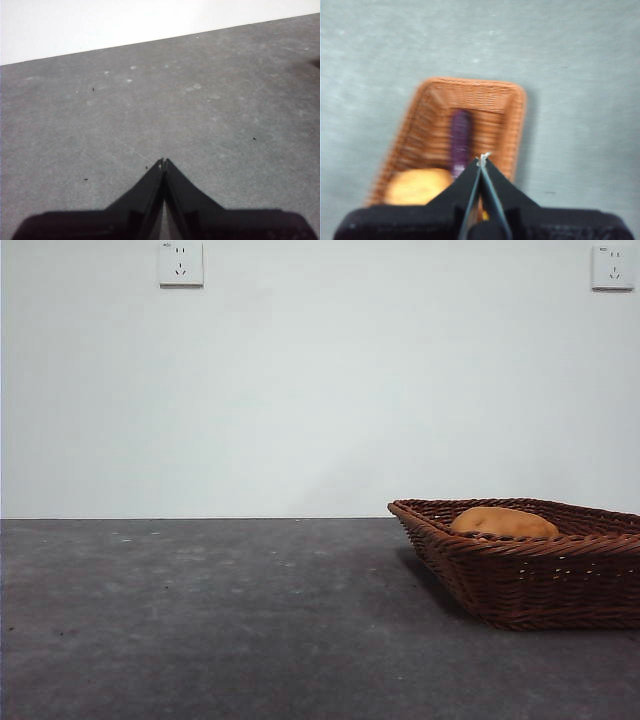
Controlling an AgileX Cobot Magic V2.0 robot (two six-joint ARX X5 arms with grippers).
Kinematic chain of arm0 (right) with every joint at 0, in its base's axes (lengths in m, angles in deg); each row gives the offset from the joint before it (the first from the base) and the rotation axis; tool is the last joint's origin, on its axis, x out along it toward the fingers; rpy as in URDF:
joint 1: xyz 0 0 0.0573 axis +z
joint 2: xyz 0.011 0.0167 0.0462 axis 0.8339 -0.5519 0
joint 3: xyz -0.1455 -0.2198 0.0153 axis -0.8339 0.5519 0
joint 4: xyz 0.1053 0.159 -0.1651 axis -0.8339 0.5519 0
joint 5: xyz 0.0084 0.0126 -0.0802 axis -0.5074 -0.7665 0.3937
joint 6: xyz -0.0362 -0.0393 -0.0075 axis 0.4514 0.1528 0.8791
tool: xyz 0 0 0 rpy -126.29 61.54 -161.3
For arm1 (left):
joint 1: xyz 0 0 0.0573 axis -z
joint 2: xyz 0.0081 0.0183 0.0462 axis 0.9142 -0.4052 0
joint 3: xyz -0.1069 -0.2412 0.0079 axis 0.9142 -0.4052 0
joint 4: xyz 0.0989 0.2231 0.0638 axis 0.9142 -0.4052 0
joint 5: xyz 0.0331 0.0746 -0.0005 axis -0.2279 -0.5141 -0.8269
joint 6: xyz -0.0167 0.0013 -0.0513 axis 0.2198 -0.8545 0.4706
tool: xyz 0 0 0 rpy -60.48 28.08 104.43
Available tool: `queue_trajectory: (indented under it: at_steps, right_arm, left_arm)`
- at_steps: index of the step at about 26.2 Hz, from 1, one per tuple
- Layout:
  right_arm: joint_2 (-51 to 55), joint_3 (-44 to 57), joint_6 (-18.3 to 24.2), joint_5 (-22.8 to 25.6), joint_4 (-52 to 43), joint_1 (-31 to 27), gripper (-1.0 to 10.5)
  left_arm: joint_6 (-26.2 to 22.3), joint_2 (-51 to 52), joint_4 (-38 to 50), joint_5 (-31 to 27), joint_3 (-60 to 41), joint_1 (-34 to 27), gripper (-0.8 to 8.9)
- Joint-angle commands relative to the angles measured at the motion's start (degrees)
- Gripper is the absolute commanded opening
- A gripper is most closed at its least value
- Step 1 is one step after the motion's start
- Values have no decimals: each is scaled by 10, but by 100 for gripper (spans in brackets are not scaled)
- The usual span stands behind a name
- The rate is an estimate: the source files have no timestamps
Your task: Help me put the vegetables on the table into the basket
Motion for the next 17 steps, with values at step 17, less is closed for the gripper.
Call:
queue_trajectory:
  at_steps: [17]
  right_arm:
    - [381, 100, 19, 122, -84, 44, 2]
  left_arm:
    - [4, -5, 4, 3, -6, -1, -4]
